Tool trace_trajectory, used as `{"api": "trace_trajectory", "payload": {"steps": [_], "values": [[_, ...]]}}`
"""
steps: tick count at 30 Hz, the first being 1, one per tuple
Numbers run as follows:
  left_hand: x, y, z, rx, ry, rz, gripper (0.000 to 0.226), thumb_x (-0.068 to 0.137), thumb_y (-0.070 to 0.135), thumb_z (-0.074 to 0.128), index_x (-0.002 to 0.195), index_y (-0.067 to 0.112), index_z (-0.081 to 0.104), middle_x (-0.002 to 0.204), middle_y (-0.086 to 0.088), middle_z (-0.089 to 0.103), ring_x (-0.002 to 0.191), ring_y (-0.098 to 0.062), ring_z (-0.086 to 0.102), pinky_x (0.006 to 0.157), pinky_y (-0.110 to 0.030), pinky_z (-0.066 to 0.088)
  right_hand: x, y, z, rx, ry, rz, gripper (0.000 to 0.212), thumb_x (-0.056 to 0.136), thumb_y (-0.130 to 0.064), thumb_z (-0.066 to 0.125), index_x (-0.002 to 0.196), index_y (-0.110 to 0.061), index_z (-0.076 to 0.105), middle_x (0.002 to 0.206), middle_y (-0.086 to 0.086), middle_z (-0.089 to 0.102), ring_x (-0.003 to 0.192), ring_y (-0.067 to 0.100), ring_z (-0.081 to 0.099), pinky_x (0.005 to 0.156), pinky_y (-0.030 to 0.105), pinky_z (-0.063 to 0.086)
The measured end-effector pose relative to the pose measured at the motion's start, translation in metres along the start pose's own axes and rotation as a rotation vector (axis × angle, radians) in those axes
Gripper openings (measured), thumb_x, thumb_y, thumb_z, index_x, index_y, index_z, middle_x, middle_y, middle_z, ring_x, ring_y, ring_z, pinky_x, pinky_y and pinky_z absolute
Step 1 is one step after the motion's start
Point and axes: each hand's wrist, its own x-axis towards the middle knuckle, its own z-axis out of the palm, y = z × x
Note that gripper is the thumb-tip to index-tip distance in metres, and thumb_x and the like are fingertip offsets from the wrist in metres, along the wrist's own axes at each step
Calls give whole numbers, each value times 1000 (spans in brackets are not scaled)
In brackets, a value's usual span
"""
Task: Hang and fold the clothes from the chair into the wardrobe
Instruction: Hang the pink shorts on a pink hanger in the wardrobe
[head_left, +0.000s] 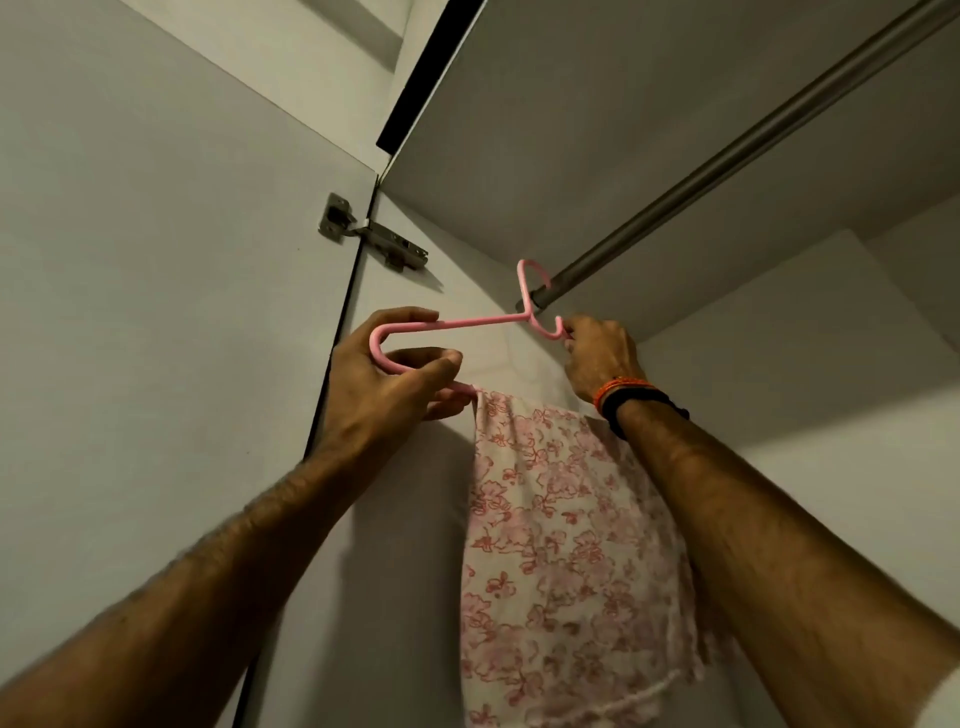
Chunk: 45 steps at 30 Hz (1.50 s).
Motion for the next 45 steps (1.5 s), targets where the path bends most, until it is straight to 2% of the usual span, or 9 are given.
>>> {"api": "trace_trajectory", "payload": {"steps": [10,13,20,26,31,35,38,42,45], "values": [[32,-15,16,18,-90,2,51,79,7,77,124,9,54,97,-21,71,79,-30,75,72,-46,62,30,1,22,43,-117,98,45,96,-13,55,139,-6,45,135,23,47,124,38,48,103,40,42],[36,-22,22,57,-117,-17,50,79,7,77,123,8,54,99,-19,71,79,-29,75,72,-46,62,20,13,32,55,-187,121,48,97,-15,55,143,-8,43,138,21,44,127,35,46,104,36,40],[28,-27,23,85,-182,-28,51,78,-3,76,122,5,52,88,-19,71,77,-29,75,69,-43,62,4,35,46,135,-142,67,55,94,-9,56,146,-12,38,139,16,42,128,33,44,108,36,37],[27,-30,23,126,-154,-36,52,76,-1,78,121,7,53,87,-16,72,75,-26,75,66,-38,62,2,34,52,178,-158,63,58,97,-17,54,151,-16,32,146,13,38,133,32,41,110,39,36],[25,-30,25,122,-88,-116,53,75,-1,79,122,11,57,90,-18,73,76,-28,75,72,-47,62,-2,32,52,173,-292,86,73,102,-30,49,158,-21,4,164,6,11,147,33,22,118,43,24],[24,-28,28,227,55,-205,55,68,10,86,116,13,60,90,-14,73,67,-21,74,65,-40,63,-3,35,53,150,-397,68,79,103,-39,44,156,-24,-12,165,4,-13,152,31,4,121,42,9],[18,-28,26,377,150,-160,61,67,17,89,119,14,56,81,-8,73,61,-17,73,65,-36,63,-7,36,56,114,-445,42,78,104,-43,38,155,-23,-18,162,7,-21,152,30,0,122,39,6],[12,-24,21,615,164,-43,75,68,24,89,130,15,47,93,-8,72,77,-22,72,79,-41,61,-11,30,50,165,-379,47,78,103,-42,41,157,-19,-12,164,9,-15,151,33,7,122,40,9],[5,-22,14,652,194,-23,76,76,18,83,139,19,40,92,-6,72,76,-24,72,81,-45,60,-25,27,45,192,-230,23,69,100,-35,51,157,-17,16,159,16,27,139,39,37,115,48,33]]}}
